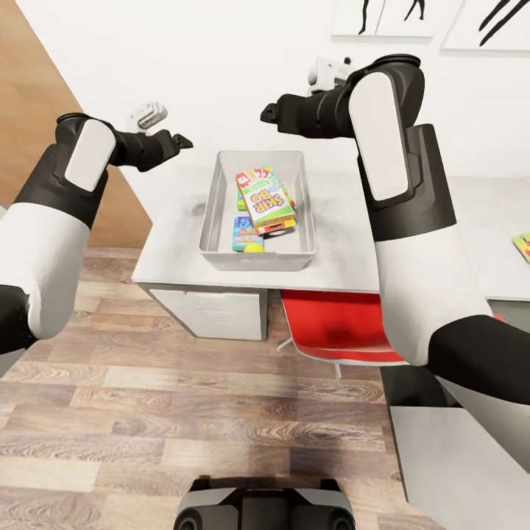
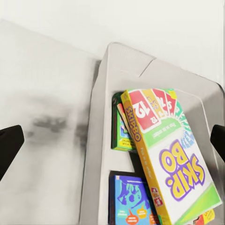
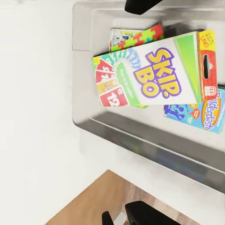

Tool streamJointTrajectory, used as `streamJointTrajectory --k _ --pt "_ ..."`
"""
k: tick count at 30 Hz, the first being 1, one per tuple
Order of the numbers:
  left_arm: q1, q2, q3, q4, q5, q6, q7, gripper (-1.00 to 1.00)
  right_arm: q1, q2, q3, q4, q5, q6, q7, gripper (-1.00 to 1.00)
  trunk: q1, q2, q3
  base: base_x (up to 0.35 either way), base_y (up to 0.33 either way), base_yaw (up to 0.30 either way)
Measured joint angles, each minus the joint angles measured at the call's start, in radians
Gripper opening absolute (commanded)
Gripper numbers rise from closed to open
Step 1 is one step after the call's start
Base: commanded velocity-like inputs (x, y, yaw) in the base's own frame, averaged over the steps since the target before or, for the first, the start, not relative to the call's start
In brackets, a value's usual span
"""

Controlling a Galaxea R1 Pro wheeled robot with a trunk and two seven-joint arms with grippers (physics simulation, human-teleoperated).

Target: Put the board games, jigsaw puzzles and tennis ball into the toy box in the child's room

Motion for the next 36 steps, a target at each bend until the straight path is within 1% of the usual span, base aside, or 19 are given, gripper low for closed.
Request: streamJointTrajectory --k 11,14,17,20,28,31,33,36 --pt "0.0 0.002 0.005 -0.011 0.005 0.012 -0.003 1.0 0.007 0.002 -0.004 -0.006 0.001 0.0 -0.002 1.0 0.0 0.0 0.014 0.0 0.0 0.0" --pt "0.0 0.002 0.015 -0.014 0.006 0.015 -0.003 1.0 0.01 0.002 -0.004 -0.006 0.001 0.0 -0.004 1.0 0.0 0.0 0.018 0.0 0.0 0.0" --pt "0.005 0.002 0.032 -0.029 0.008 0.018 -0.004 1.0 0.024 0.003 -0.004 -0.011 0.0 0.0 -0.014 1.0 0.0 0.0 0.022 0.0 0.0 0.0" --pt "0.008 0.002 0.036 -0.037 0.008 0.019 -0.004 1.0 0.029 0.003 -0.005 -0.013 -0.001 0.0 -0.018 1.0 0.0 0.0 0.027 0.0 0.0 0.0" --pt "0.034 0.003 0.048 -0.079 0.009 0.025 -0.004 1.0 0.043 0.0 -0.007 -0.03 -0.003 0.0 -0.031 1.0 0.0 0.0 0.039 0.0 0.0 0.0" --pt "0.049 0.004 0.051 -0.105 0.009 0.033 -0.004 1.0 0.052 -0.002 -0.008 -0.046 -0.003 0.0 -0.033 1.0 0.0 0.0 0.043 0.0 0.0 0.0" --pt "0.069 0.005 0.053 -0.136 0.009 0.045 -0.004 1.0 0.067 -0.003 -0.009 -0.069 -0.003 0.0 -0.035 1.0 0.0 0.0 0.046 0.0 0.0 0.0" --pt "0.08 0.006 0.054 -0.153 0.008 0.05 -0.004 1.0 0.077 -0.003 -0.009 -0.084 -0.003 0.0 -0.036 1.0 0.0 0.0 0.051 0.0 0.0 0.0"
